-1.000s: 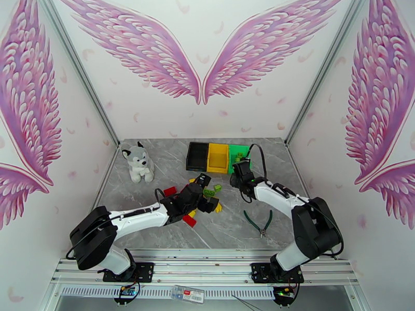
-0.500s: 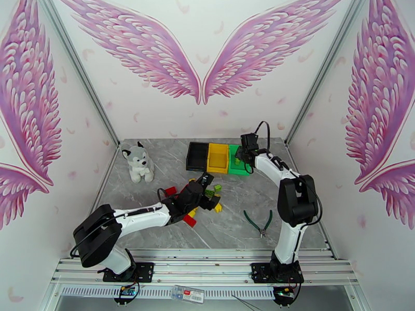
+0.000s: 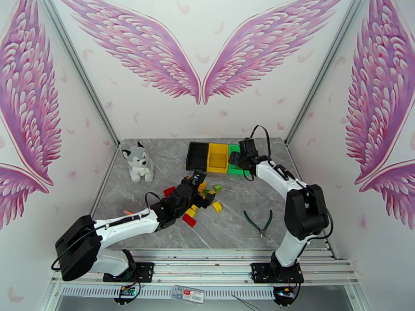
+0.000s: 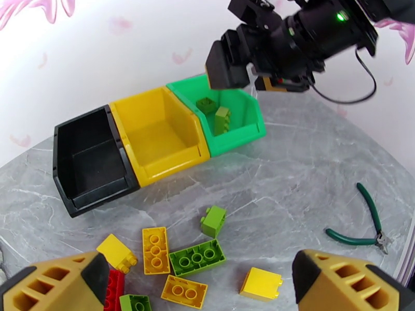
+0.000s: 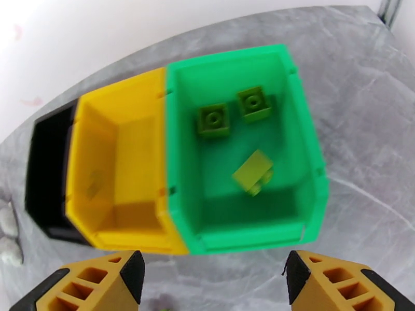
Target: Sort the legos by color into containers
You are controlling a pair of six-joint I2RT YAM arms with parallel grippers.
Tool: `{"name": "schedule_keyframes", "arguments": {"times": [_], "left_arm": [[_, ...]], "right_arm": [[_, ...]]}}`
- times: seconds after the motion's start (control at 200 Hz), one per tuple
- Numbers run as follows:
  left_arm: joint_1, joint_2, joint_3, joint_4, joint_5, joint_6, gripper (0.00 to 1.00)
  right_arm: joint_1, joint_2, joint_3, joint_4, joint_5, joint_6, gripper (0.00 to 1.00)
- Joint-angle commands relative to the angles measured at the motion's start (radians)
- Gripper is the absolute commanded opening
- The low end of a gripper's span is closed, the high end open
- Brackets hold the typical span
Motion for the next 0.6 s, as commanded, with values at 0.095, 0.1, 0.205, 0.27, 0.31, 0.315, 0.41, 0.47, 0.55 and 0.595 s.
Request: {"name": "schedule_keyframes", "arguments": {"times": [0.095,0.1,0.205,0.27,0.31,0.315,0.41,0.47,0.55,0.595], "left_arm": [[0.059,-0.019,-0.029,-0.008,0.039,-0.103,0.99],[0.061,-0.019,-0.03,-0.008,0.043,-0.107,0.99],[0.116,-0.014,-0.051,0.01,0.138,-0.197,0.99],[0.14,-0.005,-0.059,0.02,0.175,-0.236,0.99],[0.15,0.002,-0.058,0.019,0.187,-0.253,0.99],[0.15,0.004,-0.059,0.018,0.187,-0.254,0.99],[0.173,0.031,-0.06,0.029,0.222,-0.295,0.99],[0.187,0.052,-0.058,0.042,0.25,-0.322,0.99],[0.201,0.081,-0.054,0.049,0.275,-0.345,0.99],[0.208,0.093,-0.052,0.053,0.284,-0.354,0.99]], "right_arm": [[0.137,-0.07,-0.11,0.064,0.031,-0.051,0.81],[0.14,-0.07,-0.111,0.064,0.032,-0.052,0.81],[0.189,-0.065,-0.148,0.065,0.043,-0.062,0.81],[0.214,-0.058,-0.172,0.07,0.045,-0.066,0.81],[0.23,-0.052,-0.185,0.072,0.055,-0.068,0.82],[0.231,-0.051,-0.186,0.072,0.057,-0.069,0.81],[0.259,-0.035,-0.206,0.075,0.078,-0.075,0.82],[0.27,-0.022,-0.211,0.075,0.084,-0.076,0.81],[0.278,-0.003,-0.211,0.075,0.081,-0.079,0.81],[0.284,0.009,-0.209,0.075,0.08,-0.082,0.81]]}}
